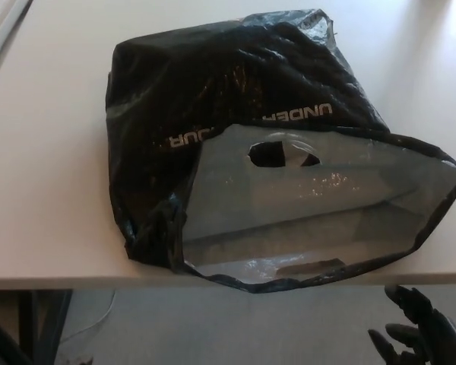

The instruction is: A plastic bag is kept infront of the robot in the middle of the desk and the robot uses both its hands to grab it from the top and lifts it up and then releases it.

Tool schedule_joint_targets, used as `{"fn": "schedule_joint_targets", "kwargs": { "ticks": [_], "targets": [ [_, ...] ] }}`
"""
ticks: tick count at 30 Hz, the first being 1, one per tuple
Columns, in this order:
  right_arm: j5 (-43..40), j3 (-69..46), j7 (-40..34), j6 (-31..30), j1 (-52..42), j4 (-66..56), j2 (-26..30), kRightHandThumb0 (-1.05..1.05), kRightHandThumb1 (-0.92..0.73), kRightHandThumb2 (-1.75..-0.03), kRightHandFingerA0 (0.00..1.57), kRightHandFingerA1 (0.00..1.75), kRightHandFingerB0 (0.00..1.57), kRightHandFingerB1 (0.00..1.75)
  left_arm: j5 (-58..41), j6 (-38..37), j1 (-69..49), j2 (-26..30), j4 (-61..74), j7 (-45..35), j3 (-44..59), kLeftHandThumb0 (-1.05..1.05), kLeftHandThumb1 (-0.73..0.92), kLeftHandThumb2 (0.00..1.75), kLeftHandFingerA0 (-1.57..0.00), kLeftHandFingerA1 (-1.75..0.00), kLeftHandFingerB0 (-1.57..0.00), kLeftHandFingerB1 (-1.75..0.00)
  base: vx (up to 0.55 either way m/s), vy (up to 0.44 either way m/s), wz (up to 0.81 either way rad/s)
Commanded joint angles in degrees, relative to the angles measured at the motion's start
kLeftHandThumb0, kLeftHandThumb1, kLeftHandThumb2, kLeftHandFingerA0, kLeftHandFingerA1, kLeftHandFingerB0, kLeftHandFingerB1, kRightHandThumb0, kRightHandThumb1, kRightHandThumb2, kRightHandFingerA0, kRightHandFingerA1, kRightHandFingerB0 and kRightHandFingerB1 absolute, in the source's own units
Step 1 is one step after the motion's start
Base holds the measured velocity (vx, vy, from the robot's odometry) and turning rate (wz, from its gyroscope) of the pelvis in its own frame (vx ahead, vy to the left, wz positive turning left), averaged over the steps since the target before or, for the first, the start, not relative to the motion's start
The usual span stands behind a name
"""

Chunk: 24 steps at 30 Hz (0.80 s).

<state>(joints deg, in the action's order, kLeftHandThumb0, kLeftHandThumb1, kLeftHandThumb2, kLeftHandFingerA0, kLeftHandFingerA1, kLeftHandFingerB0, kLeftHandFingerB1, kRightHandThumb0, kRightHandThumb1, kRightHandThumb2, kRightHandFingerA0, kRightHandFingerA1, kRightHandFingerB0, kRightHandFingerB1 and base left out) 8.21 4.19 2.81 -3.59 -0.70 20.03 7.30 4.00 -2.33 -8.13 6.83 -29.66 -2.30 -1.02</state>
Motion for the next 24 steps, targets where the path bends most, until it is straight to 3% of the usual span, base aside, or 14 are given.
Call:
{"fn": "schedule_joint_targets", "kwargs": {
  "ticks": [1,2,3,4,6,9,10,12,13,14,15,24],
  "targets": [
    [0.8,6.6,14.2,12.6,6.1,-72.2,1.5,0.35,-0.52,-1.05,0.32,0.64,0.25,0.56,-1.8,-26.8,-2.8,-2.2,26.8,9.9,9.4,-0.51,0.61,0.77,-0.29,-0.40,-0.14,-0.36,0.00,0.000,0.00],
    [-2.2,0.8,0.2,23.0,-5.0,-58.9,0.4,-0.44,-0.67,-0.77,0.25,0.38,0.11,0.34,-2.1,-29.7,-4.9,-2.2,26.3,10.3,11.0,-0.49,0.61,0.76,-0.30,-0.40,-0.14,-0.36,0.00,0.000,0.00],
    [8.7,-5.5,-4.6,24.3,-7.3,-50.2,4.0,-0.21,-0.64,-0.59,0.45,0.37,0.26,0.31,-1.2,-31.0,-5.2,-1.8,25.3,11.4,12.1,-0.50,0.60,0.76,-0.30,-0.40,-0.14,-0.36,0.00,0.000,0.00],
    [8.7,-5.5,-4.6,24.3,-7.3,-50.2,4.0,-0.21,-0.64,-0.59,0.45,0.37,0.26,0.31,-1.2,-31.0,-5.2,-1.8,25.3,11.4,12.1,-0.50,0.60,0.76,-0.30,-0.40,-0.14,-0.36,0.00,0.000,0.00],
    [7.7,-11.3,-10.0,29.0,-11.9,-32.8,6.7,-0.35,-0.57,-0.64,0.33,0.37,0.18,0.32,-0.9,-32.3,-7.3,-1.9,25.2,12.1,14.0,-0.48,0.57,0.74,-0.31,-0.41,-0.14,-0.36,0.00,0.000,0.00],
    [8.2,-12.2,-10.5,29.1,-13.8,-28.9,8.0,-0.38,-0.56,-0.65,0.32,0.38,0.16,0.32,-1.9,-33.1,-7.9,-2.5,25.8,11.1,15.0,-0.47,0.57,0.74,-0.29,-0.40,-0.15,-0.36,0.00,0.000,0.00],
    [8.3,-12.3,-11.1,30.8,-16.8,-25.4,8.2,-0.44,-0.53,-0.69,0.24,0.39,0.07,0.27,-1.9,-34.6,-8.2,-3.5,26.9,11.7,15.6,-0.44,0.55,0.71,-0.29,-0.39,-0.16,-0.35,0.00,0.000,0.00],
    [10.0,-12.0,-12.9,31.5,-19.0,-23.9,8.1,-0.42,-0.62,-0.61,0.27,0.32,0.07,0.21,-2.9,-35.1,-8.5,-3.5,27.2,10.5,16.0,-0.44,0.55,0.71,-0.27,-0.39,-0.15,-0.35,0.00,0.000,0.00],
    [9.5,-12.1,-12.8,32.2,-20.4,-23.3,7.7,-0.26,-0.52,-0.99,0.00,0.45,0.00,0.48,-3.1,-34.2,-8.9,-3.9,28.1,10.1,16.0,-0.46,0.55,0.72,-0.27,-0.39,-0.15,-0.35,0.00,0.000,0.00],
    [9.2,-12.1,-12.6,32.6,-20.9,-23.0,7.5,-0.26,-0.52,-0.99,0.00,0.45,0.00,0.48,-3.0,-33.8,-9.1,-4.1,28.5,9.9,16.0,-0.46,0.55,0.72,-0.27,-0.39,-0.15,-0.35,0.00,0.000,0.00],
    [9.4,-12.3,-13.6,34.5,-23.5,-21.2,6.9,-0.44,-0.63,-0.60,0.19,0.30,0.00,0.17,-2.7,-34.4,-10.0,-4.1,29.0,9.5,16.1,-0.47,0.55,0.72,-0.28,-0.39,-0.14,-0.35,0.00,0.000,0.00],
    [9.4,-17.0,-17.5,45.6,-33.2,-20.6,3.6,-0.43,-0.64,-0.60,0.22,0.29,0.00,0.22,-4.0,-41.5,-15.0,-6.5,28.1,8.3,18.2,-0.41,0.53,0.69,-0.31,-0.39,-0.13,-0.34,0.00,0.000,0.00]
  ]
}}
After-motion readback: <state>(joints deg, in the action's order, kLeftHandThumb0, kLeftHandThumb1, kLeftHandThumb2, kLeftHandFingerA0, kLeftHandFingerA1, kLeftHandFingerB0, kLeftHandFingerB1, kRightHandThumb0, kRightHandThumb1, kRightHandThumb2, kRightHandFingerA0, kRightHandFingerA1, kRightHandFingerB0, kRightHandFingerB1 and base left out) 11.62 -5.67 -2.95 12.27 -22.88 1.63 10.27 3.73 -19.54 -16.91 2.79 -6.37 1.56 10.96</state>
